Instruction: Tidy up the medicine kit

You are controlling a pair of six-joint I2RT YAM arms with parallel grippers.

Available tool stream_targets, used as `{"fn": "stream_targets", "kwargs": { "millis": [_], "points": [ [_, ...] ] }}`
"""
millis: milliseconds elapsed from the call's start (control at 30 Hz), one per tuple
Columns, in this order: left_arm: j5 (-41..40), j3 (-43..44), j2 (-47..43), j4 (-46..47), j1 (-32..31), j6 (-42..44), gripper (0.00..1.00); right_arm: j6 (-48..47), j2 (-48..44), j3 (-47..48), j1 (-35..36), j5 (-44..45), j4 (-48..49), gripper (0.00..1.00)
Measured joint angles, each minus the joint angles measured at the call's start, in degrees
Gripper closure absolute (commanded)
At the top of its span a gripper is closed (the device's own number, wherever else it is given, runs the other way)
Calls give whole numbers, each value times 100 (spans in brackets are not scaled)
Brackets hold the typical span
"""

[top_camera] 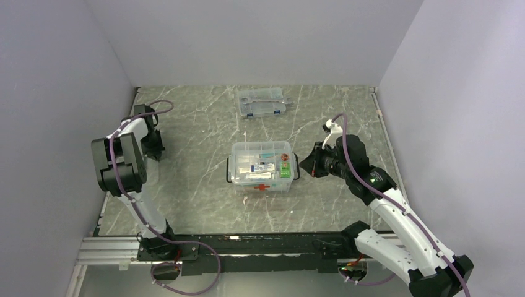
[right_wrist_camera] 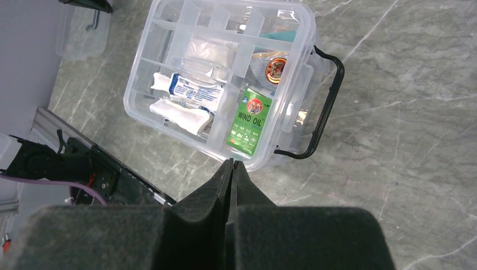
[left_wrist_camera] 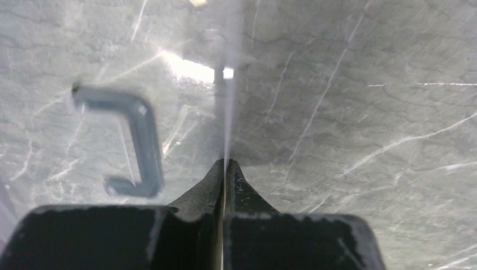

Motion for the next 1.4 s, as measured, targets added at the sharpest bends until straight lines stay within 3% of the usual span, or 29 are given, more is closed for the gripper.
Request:
{"fn": "stream_targets", "kwargs": {
  "millis": [333,667,767,1100,1400],
  "points": [
    [291,-90,-398,-68,-372,-44,100,7,142,50,0,4,-61,98],
    [970,-90,-1952,-186,-820,-240,100,68,221,450,0,2,-264,94],
    [1427,-90,-2579,-177,-857,-352,100,68,293,599,0,2,-295,93],
    [3340,-92,-4065,39,-999,-798,100,175,391,802,0,-151,-203,74],
    [5305,-828,-5110,1196,-1178,-1744,100,282,509,979,0,-597,212,63]
  ]
}}
